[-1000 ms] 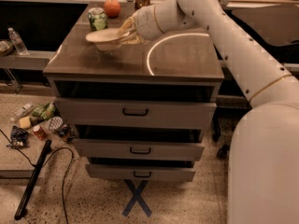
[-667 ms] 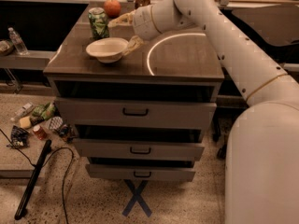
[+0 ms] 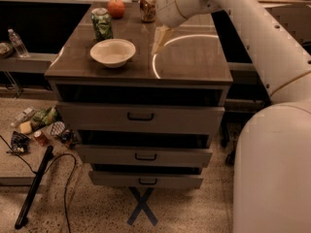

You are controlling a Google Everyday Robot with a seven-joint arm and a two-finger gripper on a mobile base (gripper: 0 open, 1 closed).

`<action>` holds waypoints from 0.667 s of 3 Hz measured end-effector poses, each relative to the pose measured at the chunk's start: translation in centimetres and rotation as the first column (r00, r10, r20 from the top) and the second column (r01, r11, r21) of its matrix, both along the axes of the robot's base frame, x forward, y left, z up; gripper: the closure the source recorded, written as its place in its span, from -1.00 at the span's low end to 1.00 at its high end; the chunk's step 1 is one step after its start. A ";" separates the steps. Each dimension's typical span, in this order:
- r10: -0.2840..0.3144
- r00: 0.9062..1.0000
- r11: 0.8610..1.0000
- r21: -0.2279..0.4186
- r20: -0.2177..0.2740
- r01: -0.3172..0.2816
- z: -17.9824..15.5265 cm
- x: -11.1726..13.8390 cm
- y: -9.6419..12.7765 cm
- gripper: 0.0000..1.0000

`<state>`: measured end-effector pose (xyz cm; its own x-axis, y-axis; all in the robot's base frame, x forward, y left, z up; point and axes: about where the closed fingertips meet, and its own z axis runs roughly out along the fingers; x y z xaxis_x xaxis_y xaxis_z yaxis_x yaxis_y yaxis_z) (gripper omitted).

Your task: Move paper bowl near green can

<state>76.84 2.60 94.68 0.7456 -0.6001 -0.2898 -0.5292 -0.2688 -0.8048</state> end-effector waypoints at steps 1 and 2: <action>-0.264 0.965 0.964 0.033 -0.003 0.263 4.0 2.3 -9.3 -1.00; -0.238 0.971 0.971 0.031 -0.018 0.239 3.3 2.2 -7.9 -1.00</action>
Offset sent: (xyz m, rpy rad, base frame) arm 0.0161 -0.0668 0.0291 0.0177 0.0000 -0.1902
